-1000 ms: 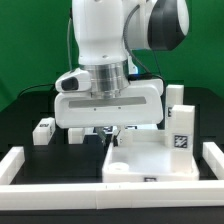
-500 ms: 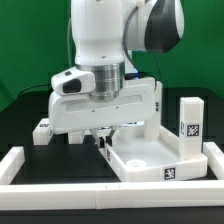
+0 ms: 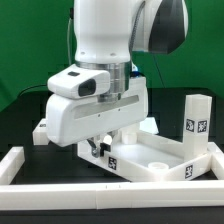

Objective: Assemble desk

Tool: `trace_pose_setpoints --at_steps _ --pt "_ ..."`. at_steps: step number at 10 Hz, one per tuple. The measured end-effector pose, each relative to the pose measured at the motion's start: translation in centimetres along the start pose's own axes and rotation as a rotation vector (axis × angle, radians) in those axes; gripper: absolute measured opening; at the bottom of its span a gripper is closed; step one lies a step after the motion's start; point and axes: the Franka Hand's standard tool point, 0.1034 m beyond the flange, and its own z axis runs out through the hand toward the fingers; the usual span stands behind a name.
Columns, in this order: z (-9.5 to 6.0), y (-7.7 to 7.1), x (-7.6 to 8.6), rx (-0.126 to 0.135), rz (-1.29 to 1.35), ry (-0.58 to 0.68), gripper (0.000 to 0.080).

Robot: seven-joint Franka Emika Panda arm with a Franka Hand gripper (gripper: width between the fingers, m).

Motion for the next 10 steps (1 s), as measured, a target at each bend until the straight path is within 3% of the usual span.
trace_pose_setpoints --at_steps 2,4,8,10 --pt "-0.3 0.3 0.6 -0.022 -0.115 -0.014 0.006" --pt "-0.4 0.3 1.6 -0.074 -0.232 -0.021 0.006" --pt "-0.3 0.7 1.1 -0.08 -0.363 -0.04 0.006" --pt "-0.9 1.0 2.1 -0.104 -0.394 -0.028 0.006"
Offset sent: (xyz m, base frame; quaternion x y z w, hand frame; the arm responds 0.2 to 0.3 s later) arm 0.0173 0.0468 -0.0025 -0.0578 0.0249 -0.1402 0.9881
